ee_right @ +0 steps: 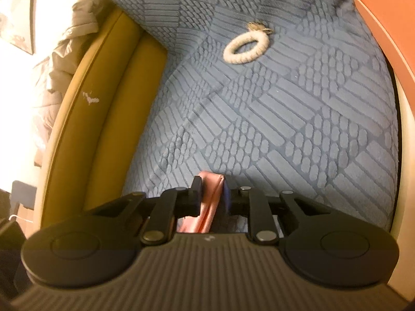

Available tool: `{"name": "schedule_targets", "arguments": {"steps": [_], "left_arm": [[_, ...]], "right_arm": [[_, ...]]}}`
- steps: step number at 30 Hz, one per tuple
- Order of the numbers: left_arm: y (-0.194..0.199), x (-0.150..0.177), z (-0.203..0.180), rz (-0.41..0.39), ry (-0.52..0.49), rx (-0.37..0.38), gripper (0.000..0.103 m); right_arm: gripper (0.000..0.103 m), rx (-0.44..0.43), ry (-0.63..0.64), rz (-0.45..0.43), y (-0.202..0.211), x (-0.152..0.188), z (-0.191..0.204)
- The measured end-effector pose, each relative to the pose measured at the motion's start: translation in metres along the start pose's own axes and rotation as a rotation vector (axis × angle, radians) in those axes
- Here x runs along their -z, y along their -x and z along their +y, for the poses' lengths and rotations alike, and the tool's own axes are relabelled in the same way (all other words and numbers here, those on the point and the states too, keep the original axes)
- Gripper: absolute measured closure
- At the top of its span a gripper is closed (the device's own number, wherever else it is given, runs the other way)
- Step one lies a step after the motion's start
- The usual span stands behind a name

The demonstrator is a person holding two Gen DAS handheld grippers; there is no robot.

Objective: Organize objects

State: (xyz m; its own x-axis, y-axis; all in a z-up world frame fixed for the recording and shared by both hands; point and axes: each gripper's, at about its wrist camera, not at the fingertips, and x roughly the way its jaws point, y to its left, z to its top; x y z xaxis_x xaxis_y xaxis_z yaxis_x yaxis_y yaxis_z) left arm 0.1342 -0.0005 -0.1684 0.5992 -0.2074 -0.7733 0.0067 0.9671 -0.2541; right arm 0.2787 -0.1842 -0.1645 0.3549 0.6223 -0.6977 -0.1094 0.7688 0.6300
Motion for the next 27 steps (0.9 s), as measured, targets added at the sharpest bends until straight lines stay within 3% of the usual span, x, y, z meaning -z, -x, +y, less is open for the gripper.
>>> {"name": "schedule_targets", "arguments": {"steps": [1, 3, 5, 9, 13, 18, 24, 27], "left_arm": [[0.002, 0.000, -0.002, -0.006, -0.004, 0.013, 0.084], [0.005, -0.002, -0.007, -0.015, -0.009, 0.034, 0.060], [0.005, -0.002, -0.013, -0.024, -0.007, 0.050, 0.047], [-0.003, 0.003, -0.032, -0.015, -0.071, 0.020, 0.047], [-0.012, 0.010, -0.054, -0.020, -0.180, -0.069, 0.048], [-0.022, 0.017, -0.069, -0.014, -0.278, -0.156, 0.057], [-0.024, 0.016, -0.069, -0.021, -0.286, -0.190, 0.070], [-0.021, 0.013, -0.066, -0.032, -0.256, -0.171, 0.080]], "right_arm": [[0.084, 0.004, 0.003, -0.001, 0.001, 0.000, 0.001], [0.084, 0.018, 0.015, -0.003, 0.003, 0.000, 0.002], [0.084, 0.031, 0.030, -0.004, 0.004, 0.000, 0.003], [0.084, 0.037, 0.027, -0.008, 0.008, 0.001, 0.003], [0.085, 0.039, 0.032, -0.015, 0.012, 0.003, 0.007], [0.087, 0.040, 0.043, -0.032, 0.021, 0.003, 0.016], [0.086, 0.031, 0.044, -0.037, 0.025, 0.001, 0.020], [0.085, 0.031, 0.054, -0.051, 0.029, -0.001, 0.022]]}}
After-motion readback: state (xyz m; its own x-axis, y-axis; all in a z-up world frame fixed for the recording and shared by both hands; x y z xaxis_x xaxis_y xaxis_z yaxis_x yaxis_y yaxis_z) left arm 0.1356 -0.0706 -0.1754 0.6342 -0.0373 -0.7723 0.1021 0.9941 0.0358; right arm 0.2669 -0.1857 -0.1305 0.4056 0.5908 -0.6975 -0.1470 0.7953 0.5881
